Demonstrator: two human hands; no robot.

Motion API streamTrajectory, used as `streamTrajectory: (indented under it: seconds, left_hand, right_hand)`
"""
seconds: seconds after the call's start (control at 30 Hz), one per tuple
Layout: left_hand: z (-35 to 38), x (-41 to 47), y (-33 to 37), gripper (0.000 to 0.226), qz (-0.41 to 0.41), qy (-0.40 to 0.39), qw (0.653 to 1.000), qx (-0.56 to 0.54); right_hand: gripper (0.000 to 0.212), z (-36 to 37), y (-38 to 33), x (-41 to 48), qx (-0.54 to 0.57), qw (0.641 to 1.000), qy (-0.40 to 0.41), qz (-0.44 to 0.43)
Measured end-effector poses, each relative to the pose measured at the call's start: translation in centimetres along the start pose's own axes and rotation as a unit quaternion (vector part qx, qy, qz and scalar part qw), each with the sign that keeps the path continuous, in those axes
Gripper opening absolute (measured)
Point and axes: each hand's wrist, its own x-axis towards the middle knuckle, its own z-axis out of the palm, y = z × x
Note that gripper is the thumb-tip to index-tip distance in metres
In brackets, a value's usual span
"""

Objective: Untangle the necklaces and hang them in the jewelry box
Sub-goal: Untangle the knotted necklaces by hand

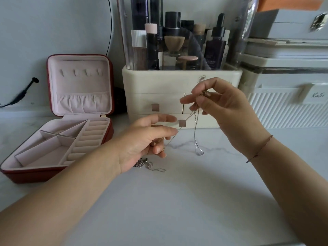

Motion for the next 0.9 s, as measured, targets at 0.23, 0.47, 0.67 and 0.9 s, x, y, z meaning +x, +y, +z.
streamTrajectory:
  seconds: [0.23,0.47,0.67,0.9]
  left_hand:
    - [0.7,-0.1,0.0,0.041,0.058,-0.018,0.993,0.098]
    - [0.7,-0.1,0.0,0.029,0.121,0.026,0.989,0.086]
    - [1.0,0.2,0.0,0.033,0.129,0.027,0.989,0.070]
    - [1.3,0.2,0.2,0.016,0.146,0.046,0.987,0.042]
  right_hand:
    - [0.012,0.1,-0.1,-0.1,0.058,0.995,-0.082,0.018]
    - [0.010,0.5,0.0,-0.1,0.100,0.988,-0.115,0.026]
    - [0.008,0.5,0.2,-0.1,0.120,0.982,-0.139,0.033]
    - [0.011,0.7,0.5,-0.1,0.140,0.978,-0.152,0.037]
